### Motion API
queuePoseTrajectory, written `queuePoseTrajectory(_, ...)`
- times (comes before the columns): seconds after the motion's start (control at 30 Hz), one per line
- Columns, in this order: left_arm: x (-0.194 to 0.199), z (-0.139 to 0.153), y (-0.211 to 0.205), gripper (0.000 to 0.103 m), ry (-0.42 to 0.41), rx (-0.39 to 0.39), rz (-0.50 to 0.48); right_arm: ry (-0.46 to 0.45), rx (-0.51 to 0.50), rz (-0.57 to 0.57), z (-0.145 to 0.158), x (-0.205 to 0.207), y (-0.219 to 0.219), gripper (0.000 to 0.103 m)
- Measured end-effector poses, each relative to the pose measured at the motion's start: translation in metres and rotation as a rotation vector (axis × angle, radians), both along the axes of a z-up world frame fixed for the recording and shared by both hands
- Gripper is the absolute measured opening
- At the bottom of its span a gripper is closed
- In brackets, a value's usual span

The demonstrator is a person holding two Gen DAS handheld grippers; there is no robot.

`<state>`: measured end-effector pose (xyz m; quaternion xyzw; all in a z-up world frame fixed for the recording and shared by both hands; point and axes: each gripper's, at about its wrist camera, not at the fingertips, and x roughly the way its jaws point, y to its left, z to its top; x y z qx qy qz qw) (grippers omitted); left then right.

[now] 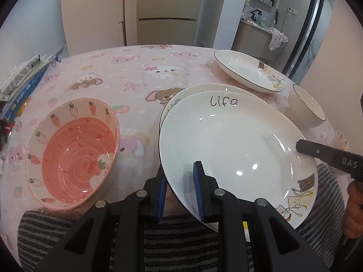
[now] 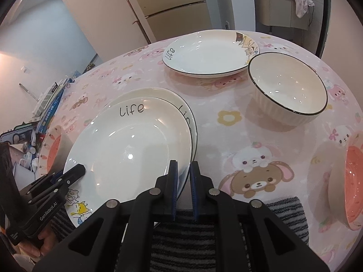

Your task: Organize plates and bowls

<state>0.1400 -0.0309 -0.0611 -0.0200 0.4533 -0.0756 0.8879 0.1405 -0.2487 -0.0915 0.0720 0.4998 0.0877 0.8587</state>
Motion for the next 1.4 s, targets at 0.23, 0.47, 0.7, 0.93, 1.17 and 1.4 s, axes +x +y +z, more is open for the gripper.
queuePoseTrajectory(0.23,0.003,-0.002,-0.003,0.025,-0.013,0.022,0.015,-0.016,0.022,0.019,-0.003,-0.001,-0.002,0.011)
queuePoseTrajectory(0.47,0.001,-0.002,-0.008,0.037,-0.037,0.068,0.014,-0.046,0.023,0.010,-0.004,-0.008,-0.002,0.012)
queuePoseTrajectory(0.7,-0.007,0.001,-0.005,0.064,-0.053,0.062,0.009,-0.057,0.018,0.022,-0.005,-0.009,-0.001,0.013)
queuePoseTrajectory(0.93,-0.002,-0.003,0.008,0.051,0.008,-0.010,0.032,-0.066,-0.003,0.031,-0.008,-0.006,0.000,0.013)
queuePoseTrajectory(1.17,0.000,-0.005,0.002,0.051,-0.001,0.031,0.040,-0.068,-0.013,0.031,-0.009,-0.004,0.002,0.014)
queuePoseTrajectory(1.4,0.005,-0.010,-0.001,0.051,0.018,0.043,0.035,-0.074,-0.050,0.035,-0.013,-0.001,0.006,0.017)
